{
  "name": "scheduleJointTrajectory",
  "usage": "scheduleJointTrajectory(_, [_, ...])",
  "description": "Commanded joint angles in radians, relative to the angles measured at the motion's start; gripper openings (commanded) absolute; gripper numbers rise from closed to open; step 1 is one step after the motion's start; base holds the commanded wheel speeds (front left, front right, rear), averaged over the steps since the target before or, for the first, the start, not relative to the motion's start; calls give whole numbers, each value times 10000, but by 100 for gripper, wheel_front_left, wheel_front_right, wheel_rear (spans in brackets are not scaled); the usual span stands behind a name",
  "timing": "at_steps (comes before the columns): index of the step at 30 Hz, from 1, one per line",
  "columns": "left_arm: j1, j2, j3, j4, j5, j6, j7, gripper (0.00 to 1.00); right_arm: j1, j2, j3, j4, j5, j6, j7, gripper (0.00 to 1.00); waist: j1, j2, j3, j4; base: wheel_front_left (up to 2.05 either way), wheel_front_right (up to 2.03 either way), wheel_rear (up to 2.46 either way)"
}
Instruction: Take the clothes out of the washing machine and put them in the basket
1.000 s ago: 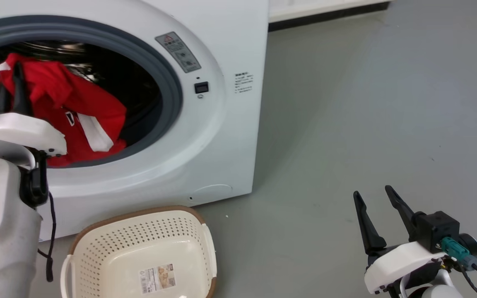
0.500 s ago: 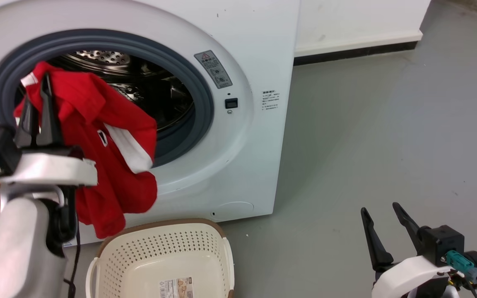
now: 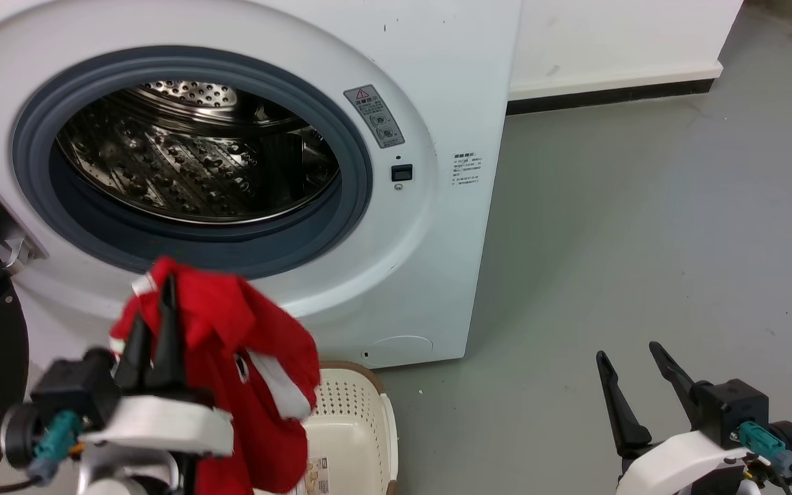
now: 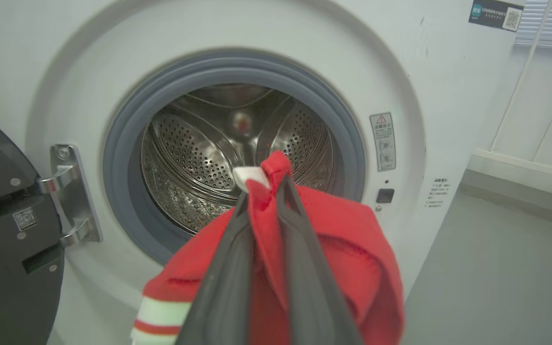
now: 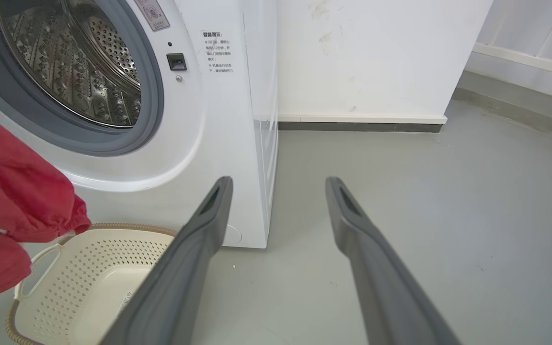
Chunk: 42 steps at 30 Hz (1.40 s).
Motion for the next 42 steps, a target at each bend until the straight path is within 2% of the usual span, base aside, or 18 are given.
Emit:
scheduleJointTrajectory(1, [156,-50,-16,69,-57,59,-29,0,41,18,23,-54,-43,-7,11,100,1,0,81,6,0,0,0])
scheduleJointTrajectory(8, [883,-512,-210,1673,-568,-140,-306,0,-305,18,65,-192,-69,-7,39,100,1,0,749,-62,0,0,0])
scheduleJointTrajectory(16, [79,-1066,-360,4699,-1050,-851,-987,0,-952,18,149,-325,-72,-7,-90,100,1,0,2161,-208,0,0,0])
scheduleJointTrajectory(17, [-453,-1204,-339,5779,-1123,-1116,-1176,0,-1244,18,230,-354,-52,-7,-163,100,1,0,2780,-335,0,0,0])
scheduleJointTrajectory(26, [-2743,-1239,93,8438,-987,-1925,-1472,0,-2109,18,455,-338,37,-8,-469,100,1,0,4828,-773,0,0,0])
scheduleJointTrajectory(35, [-4744,-1113,838,10418,-187,-2422,-1479,0,-2914,18,813,-222,170,-8,-864,100,1,0,6850,-1284,0,0,0])
scheduleJointTrajectory(42, [-5068,-1030,1297,11488,102,-2563,-1469,0,-3059,19,942,-57,281,-8,-1103,100,1,0,7313,-1484,0,0,0])
